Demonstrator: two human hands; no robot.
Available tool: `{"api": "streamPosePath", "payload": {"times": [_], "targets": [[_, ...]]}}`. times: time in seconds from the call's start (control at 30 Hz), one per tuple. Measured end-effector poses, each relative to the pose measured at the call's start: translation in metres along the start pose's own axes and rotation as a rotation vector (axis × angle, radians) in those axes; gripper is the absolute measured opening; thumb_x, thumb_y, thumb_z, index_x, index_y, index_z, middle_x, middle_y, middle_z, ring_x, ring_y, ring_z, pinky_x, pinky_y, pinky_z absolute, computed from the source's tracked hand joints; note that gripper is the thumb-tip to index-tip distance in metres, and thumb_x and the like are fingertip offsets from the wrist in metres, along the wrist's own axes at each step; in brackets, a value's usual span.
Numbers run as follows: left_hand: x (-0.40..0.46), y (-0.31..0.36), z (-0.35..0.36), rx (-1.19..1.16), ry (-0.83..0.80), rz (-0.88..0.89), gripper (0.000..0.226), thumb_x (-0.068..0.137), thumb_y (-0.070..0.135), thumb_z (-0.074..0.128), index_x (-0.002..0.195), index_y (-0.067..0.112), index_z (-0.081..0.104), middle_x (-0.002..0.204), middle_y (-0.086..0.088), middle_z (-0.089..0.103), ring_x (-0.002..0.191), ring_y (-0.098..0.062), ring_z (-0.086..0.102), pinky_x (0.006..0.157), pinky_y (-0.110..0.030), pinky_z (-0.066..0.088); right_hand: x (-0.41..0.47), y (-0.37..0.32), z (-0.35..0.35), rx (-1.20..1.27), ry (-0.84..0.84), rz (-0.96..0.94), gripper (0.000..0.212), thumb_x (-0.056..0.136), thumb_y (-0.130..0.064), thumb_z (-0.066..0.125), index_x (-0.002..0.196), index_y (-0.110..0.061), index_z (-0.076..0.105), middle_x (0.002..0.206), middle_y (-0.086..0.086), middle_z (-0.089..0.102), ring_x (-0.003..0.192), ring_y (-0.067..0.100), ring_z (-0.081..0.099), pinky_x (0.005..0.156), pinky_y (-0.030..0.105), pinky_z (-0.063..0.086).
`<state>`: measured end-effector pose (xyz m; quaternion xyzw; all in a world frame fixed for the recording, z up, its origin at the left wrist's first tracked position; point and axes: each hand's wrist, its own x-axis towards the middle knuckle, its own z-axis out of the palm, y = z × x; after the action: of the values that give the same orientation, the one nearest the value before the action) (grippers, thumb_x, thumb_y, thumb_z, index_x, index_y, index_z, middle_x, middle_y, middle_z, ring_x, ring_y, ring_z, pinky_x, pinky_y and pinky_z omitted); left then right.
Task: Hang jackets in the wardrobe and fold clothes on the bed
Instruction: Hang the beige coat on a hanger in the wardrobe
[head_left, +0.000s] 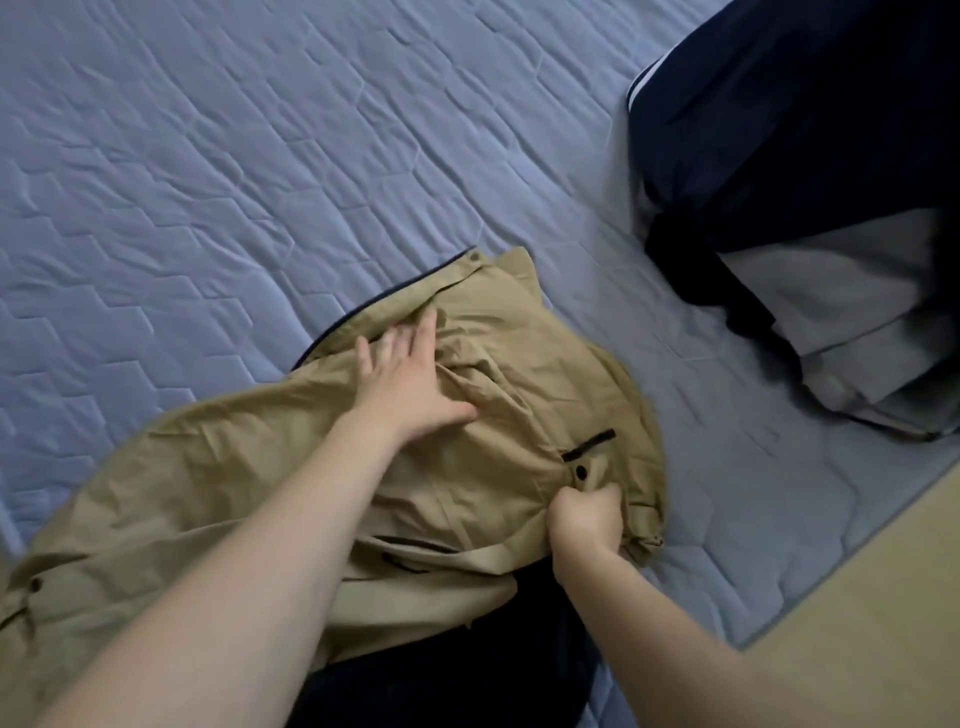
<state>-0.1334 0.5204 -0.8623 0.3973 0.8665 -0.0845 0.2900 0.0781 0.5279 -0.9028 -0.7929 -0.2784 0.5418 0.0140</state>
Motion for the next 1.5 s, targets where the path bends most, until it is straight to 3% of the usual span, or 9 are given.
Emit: {"api": "streamPosePath", "payload": {"times": [0.1,0.17,0.33,0.53,0.73,0.9,1.07,1.2,1.5], "targets": [[0.001,0.014,0.016,-0.009,-0.092,-0.024,0.064,0.076,0.044,0.067,0.131,0.018,0.048,0.133,-0.012,0.057,0.122,-0.032,0.054,0.099,-0.037,0.044,-0.009,-0.001,-0.011,0.266,0.037,0.070,0.038,0.094,-0.009,0.042,0.131,-0.011,0.048,0.117,0.012,0.058,0.101,0.031,0.056,0.094,0.039,0.046],[-0.026,0.014,0.022,-0.008,-0.077,-0.079,0.031,0.082,0.033,0.055,0.109,0.018,0.058,0.117,-0.011,0.065,0.109,-0.033,0.060,0.081,-0.033,0.045,-0.024,-0.013,-0.022,0.401,0.012,0.148,0.037,0.100,-0.014,0.039,0.135,-0.006,0.047,0.126,0.019,0.057,0.106,0.035,0.058,0.095,0.041,0.048],[-0.142,-0.038,-0.035,-0.472,-0.032,-0.363,0.024,0.086,0.038,0.056,0.099,0.020,0.064,0.109,-0.013,0.068,0.102,-0.033,0.062,0.081,-0.033,0.045,-0.143,-0.059,-0.041,0.282,-0.153,0.072,0.048,0.091,-0.034,0.048,0.131,-0.009,0.051,0.122,0.012,0.058,0.107,0.036,0.057,0.096,0.044,0.048],[-0.373,-0.110,-0.223,-1.339,0.769,-0.627,0.019,0.068,0.037,0.070,0.080,0.022,0.069,0.093,0.000,0.074,0.099,-0.029,0.067,0.088,-0.039,0.053,-0.384,-0.099,-0.081,-0.017,-0.656,-0.515,0.043,0.061,-0.020,0.060,0.102,-0.014,0.046,0.091,0.000,0.059,0.078,0.018,0.060,0.053,0.023,0.049],[-0.636,-0.142,-0.347,-1.643,1.507,-0.489,0.017,0.078,0.022,0.068,0.094,0.019,0.074,0.098,0.001,0.076,0.097,-0.018,0.070,0.087,-0.036,0.055,-0.589,-0.093,-0.095,-0.132,-0.915,-0.721,0.030,0.067,-0.027,0.065,0.096,-0.034,0.064,0.096,-0.002,0.072,0.087,0.020,0.068,0.074,0.039,0.059],[-0.797,-0.184,-0.386,-1.523,1.745,-0.434,0.027,0.085,0.029,0.066,0.109,0.019,0.070,0.103,0.003,0.074,0.098,-0.014,0.068,0.085,-0.031,0.056,-0.732,-0.028,-0.065,-0.754,-1.124,-0.866,0.052,0.065,-0.043,0.080,0.108,-0.018,0.064,0.101,0.007,0.069,0.093,0.029,0.067,0.081,0.045,0.058],[-0.910,-0.260,-0.354,-1.433,1.960,-0.518,0.025,0.081,0.037,0.067,0.104,0.029,0.071,0.099,0.011,0.073,0.095,-0.009,0.068,0.080,-0.026,0.053,-0.851,0.070,-0.006,-0.741,-1.200,-0.971,0.027,0.093,-0.023,0.050,0.112,-0.009,0.062,0.091,0.011,0.066,0.081,0.027,0.064,0.068,0.035,0.055],[-0.990,-0.351,-0.299,-1.492,2.069,-0.602,0.019,0.084,0.032,0.065,0.100,0.028,0.072,0.102,0.003,0.074,0.097,-0.018,0.069,0.086,-0.037,0.056,-0.959,0.167,0.042,-0.745,-1.408,-0.921,0.033,0.085,-0.038,0.067,0.108,-0.015,0.058,0.095,0.009,0.069,0.083,0.024,0.069,0.057,0.036,0.060],[-1.148,-0.519,-0.190,-1.551,2.004,-1.051,0.021,0.098,0.025,0.056,0.112,0.011,0.062,0.100,-0.002,0.066,0.091,-0.020,0.065,0.086,-0.038,0.054,-1.158,0.389,0.110,-0.711,-1.477,-1.742,0.019,0.076,-0.005,0.050,0.089,-0.018,0.054,0.078,0.000,0.058,0.070,0.013,0.056,0.052,0.025,0.041]]}}
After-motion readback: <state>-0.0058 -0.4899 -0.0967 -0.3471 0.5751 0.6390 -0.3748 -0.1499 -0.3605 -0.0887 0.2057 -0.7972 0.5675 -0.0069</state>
